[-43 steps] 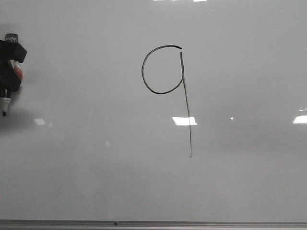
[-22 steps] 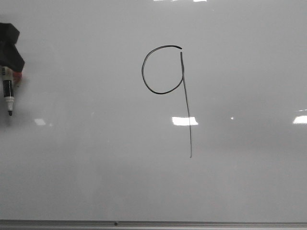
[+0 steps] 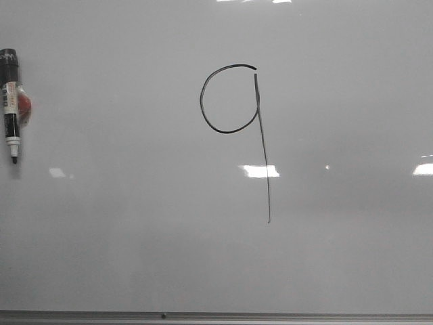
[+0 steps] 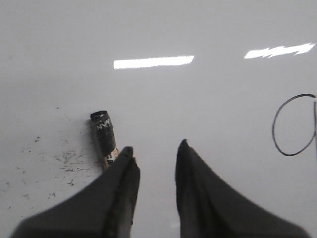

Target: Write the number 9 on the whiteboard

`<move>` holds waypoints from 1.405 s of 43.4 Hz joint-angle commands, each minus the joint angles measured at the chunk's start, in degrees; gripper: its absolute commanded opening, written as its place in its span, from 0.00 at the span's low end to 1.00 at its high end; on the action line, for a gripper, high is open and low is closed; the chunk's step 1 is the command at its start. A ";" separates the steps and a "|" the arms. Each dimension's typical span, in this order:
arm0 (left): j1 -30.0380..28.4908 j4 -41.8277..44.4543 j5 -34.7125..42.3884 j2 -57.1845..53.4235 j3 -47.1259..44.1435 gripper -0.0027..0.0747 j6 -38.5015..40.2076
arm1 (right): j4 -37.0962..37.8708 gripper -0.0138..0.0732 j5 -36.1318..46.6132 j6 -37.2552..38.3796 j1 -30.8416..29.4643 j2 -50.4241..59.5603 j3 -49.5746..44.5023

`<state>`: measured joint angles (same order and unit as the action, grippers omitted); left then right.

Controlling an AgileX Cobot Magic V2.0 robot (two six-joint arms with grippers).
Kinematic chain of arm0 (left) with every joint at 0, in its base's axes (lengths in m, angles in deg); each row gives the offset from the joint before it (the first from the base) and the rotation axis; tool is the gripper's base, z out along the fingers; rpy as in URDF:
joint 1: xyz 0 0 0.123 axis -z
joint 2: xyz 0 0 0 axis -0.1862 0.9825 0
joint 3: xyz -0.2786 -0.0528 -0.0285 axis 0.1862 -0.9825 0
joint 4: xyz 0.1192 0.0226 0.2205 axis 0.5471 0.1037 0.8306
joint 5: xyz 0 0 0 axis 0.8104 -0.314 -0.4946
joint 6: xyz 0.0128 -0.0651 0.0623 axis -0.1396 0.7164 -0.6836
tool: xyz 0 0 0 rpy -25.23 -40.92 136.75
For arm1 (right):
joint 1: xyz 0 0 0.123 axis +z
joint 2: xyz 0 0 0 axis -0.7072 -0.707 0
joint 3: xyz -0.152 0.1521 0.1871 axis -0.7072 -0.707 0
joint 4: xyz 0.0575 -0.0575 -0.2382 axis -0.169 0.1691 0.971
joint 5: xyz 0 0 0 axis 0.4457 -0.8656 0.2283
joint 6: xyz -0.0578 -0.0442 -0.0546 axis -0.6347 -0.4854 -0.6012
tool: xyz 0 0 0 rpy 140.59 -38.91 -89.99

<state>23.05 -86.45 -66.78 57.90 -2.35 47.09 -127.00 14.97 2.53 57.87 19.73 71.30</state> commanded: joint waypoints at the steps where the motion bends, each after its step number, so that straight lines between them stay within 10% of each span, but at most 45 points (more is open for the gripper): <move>1: 1.30 -0.50 4.42 -5.91 -0.47 0.08 -0.06 | -2.70 0.08 2.99 0.05 -0.36 -0.58 1.41; 48: 1.58 -0.08 4.52 -20.93 -3.96 0.01 0.12 | -2.70 0.08 2.99 0.05 -0.36 -0.58 1.41; 61: -2.59 20.45 5.32 -29.23 -16.17 0.01 20.79 | -2.70 0.08 2.99 0.05 -0.36 -0.58 1.41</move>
<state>21.92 -68.28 -66.55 30.60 -16.40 63.42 -127.00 14.97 2.53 57.87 19.73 71.30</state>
